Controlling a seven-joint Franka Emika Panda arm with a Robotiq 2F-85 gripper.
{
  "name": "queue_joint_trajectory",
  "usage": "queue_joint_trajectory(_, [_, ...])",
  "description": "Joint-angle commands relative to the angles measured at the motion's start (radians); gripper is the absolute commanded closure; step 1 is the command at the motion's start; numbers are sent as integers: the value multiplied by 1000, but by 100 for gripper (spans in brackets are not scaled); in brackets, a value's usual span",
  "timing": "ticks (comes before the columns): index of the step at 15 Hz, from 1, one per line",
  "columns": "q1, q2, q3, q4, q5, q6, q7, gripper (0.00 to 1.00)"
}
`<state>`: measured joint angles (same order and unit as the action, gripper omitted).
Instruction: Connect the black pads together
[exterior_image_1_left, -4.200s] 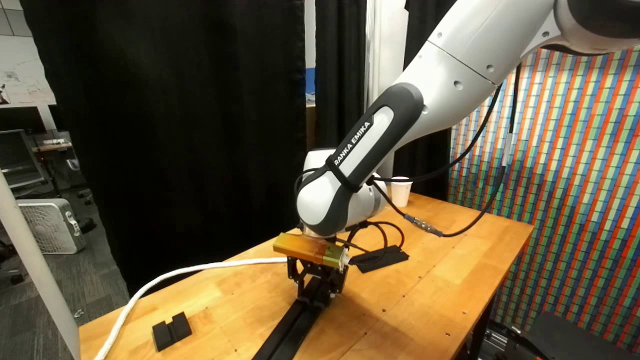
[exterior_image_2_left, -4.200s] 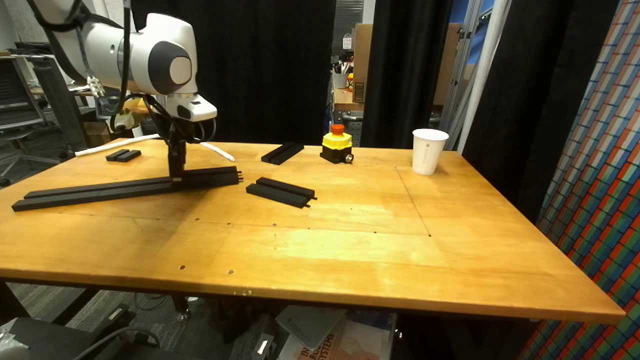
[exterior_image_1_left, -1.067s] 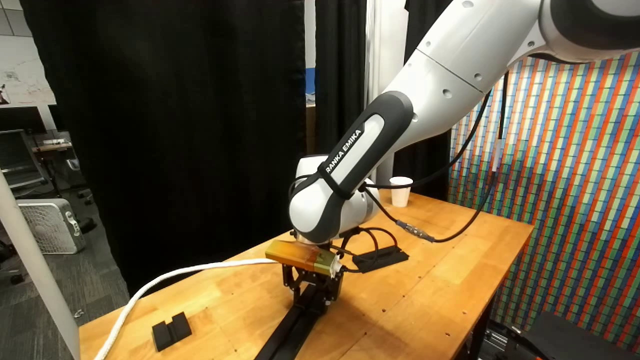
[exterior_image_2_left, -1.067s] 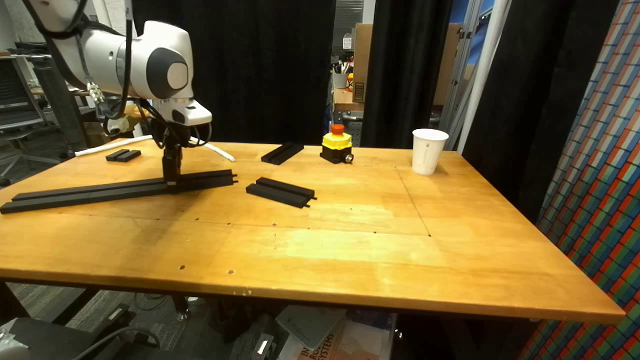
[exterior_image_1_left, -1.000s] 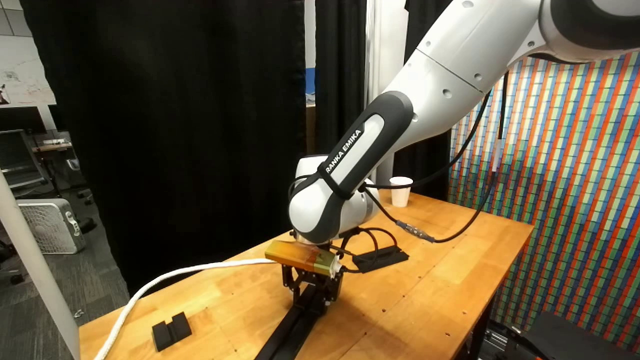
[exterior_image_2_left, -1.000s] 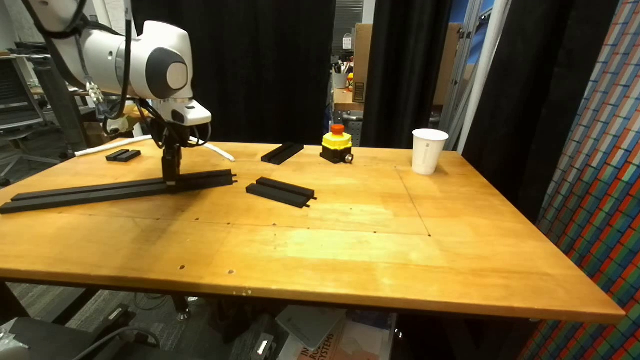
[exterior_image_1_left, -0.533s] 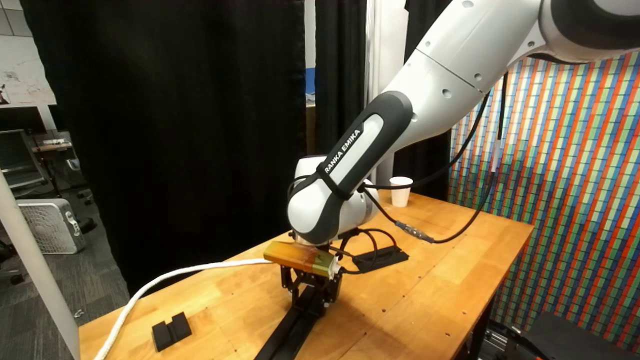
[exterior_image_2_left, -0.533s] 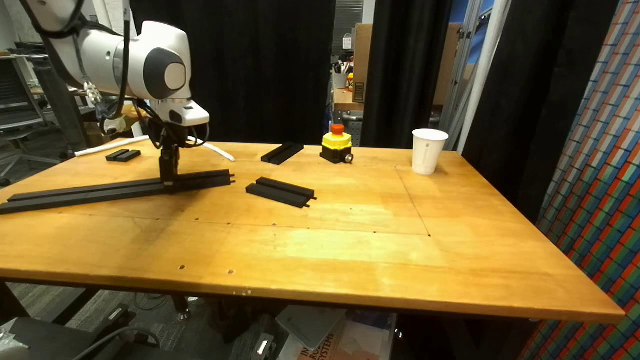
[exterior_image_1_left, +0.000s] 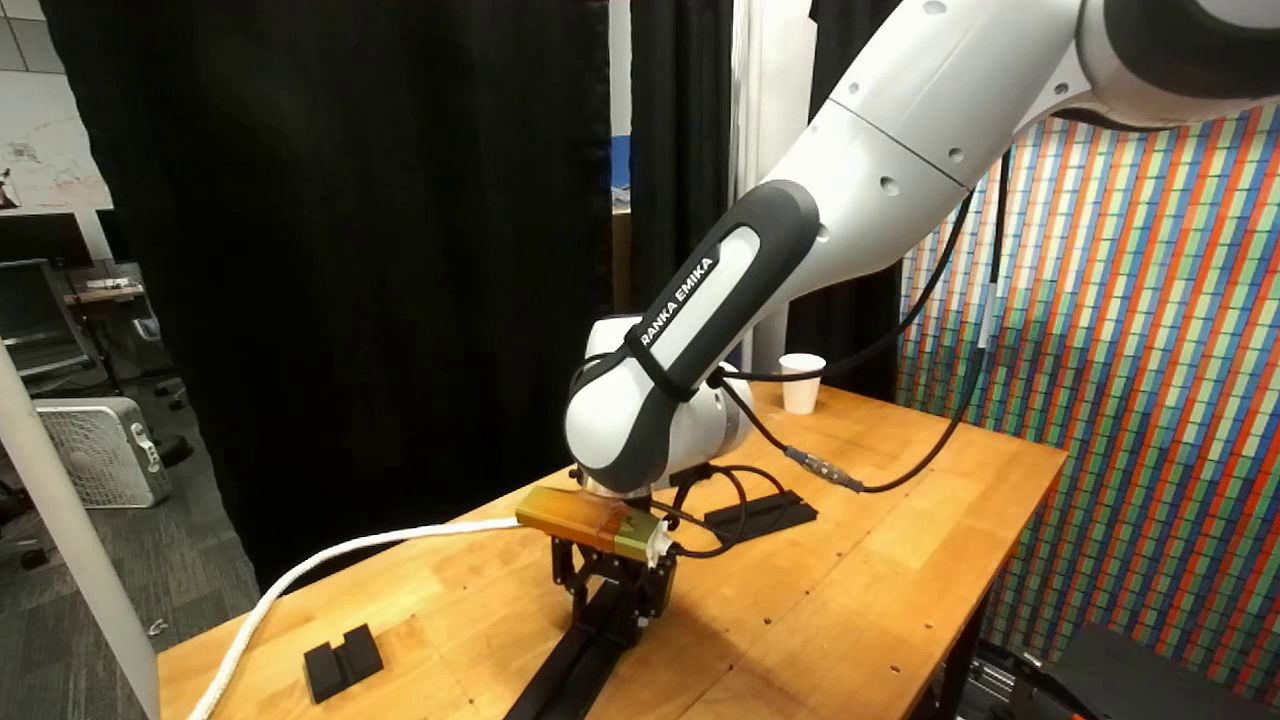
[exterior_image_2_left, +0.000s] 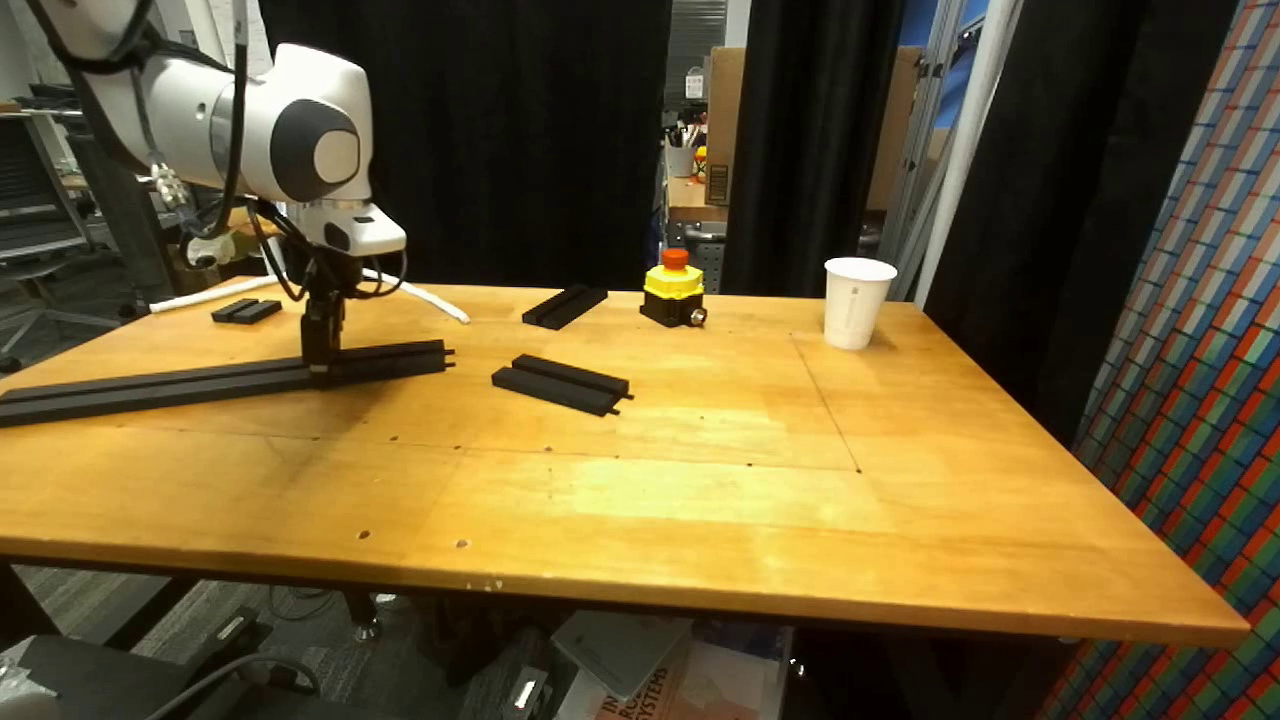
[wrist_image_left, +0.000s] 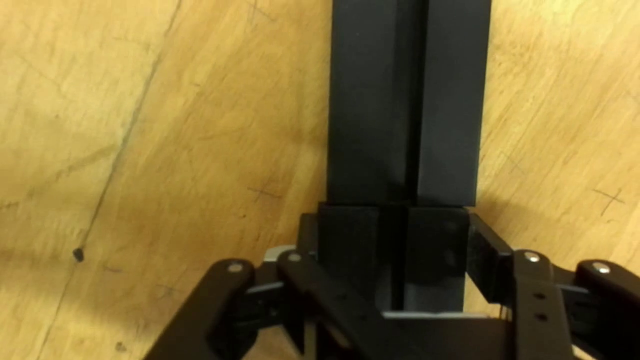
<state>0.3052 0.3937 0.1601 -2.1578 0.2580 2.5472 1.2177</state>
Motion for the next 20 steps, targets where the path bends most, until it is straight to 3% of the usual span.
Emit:
queue_joint_trajectory(1, [-5, 31, 25, 7, 40, 35, -27, 55])
queue_joint_trajectory(20, [-6, 79, 49, 68, 69, 30, -94, 55])
